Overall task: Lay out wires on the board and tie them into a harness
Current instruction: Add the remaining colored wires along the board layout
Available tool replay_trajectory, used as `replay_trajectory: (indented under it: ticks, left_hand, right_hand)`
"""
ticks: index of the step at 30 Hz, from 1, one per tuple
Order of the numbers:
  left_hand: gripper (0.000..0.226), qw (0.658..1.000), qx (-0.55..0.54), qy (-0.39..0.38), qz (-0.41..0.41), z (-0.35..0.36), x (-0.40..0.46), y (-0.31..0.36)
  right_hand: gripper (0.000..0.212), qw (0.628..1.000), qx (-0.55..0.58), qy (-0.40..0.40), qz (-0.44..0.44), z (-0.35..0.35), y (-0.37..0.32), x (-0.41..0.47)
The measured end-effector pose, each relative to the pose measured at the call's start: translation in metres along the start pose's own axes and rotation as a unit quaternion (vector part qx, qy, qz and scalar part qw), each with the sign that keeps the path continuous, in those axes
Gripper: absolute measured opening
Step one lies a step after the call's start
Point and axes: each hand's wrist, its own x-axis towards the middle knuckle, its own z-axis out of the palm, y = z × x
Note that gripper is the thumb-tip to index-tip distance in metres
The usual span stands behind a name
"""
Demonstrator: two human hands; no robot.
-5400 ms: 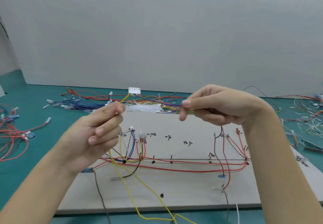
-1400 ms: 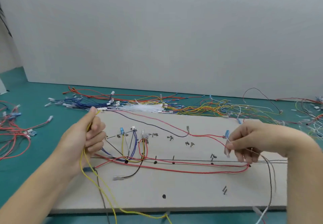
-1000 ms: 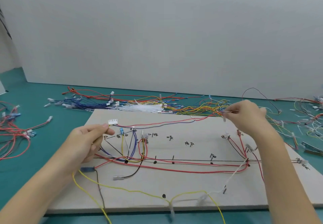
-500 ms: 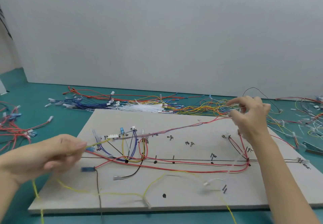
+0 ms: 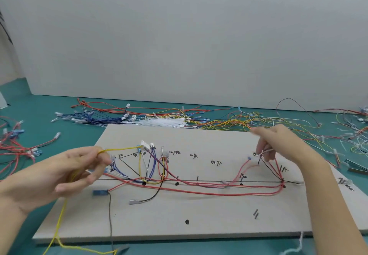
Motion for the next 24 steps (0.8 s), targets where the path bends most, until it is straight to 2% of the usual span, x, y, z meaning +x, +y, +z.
replay_trajectory:
  ticks: [2,3,5,6,8,10,12,14,18,22,24]
  left_hand:
    - [0.040,0.999,-0.029,0.015,-0.007,0.013,0.008,0.001]
    - [0.038,0.999,0.010,0.043,-0.008,0.014,0.009,0.001]
    - [0.037,0.988,0.102,0.109,0.045,0.010,0.012,-0.002]
    - [0.036,0.989,0.097,0.098,0.058,0.010,0.014,-0.003]
    - [0.034,0.998,-0.002,0.025,0.055,0.020,0.021,-0.005]
    - [0.041,0.988,-0.139,-0.057,0.028,0.035,0.026,-0.006]
    - [0.044,0.982,-0.165,-0.093,0.023,0.038,0.028,-0.008]
    - [0.041,0.985,-0.137,-0.107,0.014,0.035,0.029,-0.013]
    - [0.030,0.998,0.037,-0.048,-0.019,0.034,0.031,-0.018]
    - [0.030,0.989,0.140,0.003,-0.043,0.038,0.031,-0.022]
    - [0.031,0.984,0.166,-0.001,-0.060,0.039,0.029,-0.023]
  right_hand:
    - [0.043,0.998,-0.068,-0.013,0.001,0.006,-0.004,-0.004]
    - [0.035,0.995,-0.103,0.000,-0.015,0.009,-0.008,-0.006]
    - [0.025,0.988,-0.135,0.032,-0.062,0.019,-0.020,-0.012]
    - [0.022,0.989,-0.107,0.052,-0.089,0.026,-0.029,-0.016]
    - [0.020,0.988,0.019,0.062,-0.142,0.041,-0.048,-0.026]
    - [0.018,0.972,0.126,0.007,-0.196,0.056,-0.071,-0.038]
    - [0.020,0.955,0.173,-0.065,-0.230,0.071,-0.090,-0.047]
    - [0.027,0.945,0.200,-0.132,-0.223,0.084,-0.104,-0.053]
    - [0.036,0.918,0.268,-0.238,-0.169,0.094,-0.117,-0.059]
    - [0.033,0.894,0.308,-0.278,-0.170,0.098,-0.119,-0.064]
    - [0.029,0.884,0.328,-0.285,-0.170,0.100,-0.119,-0.064]
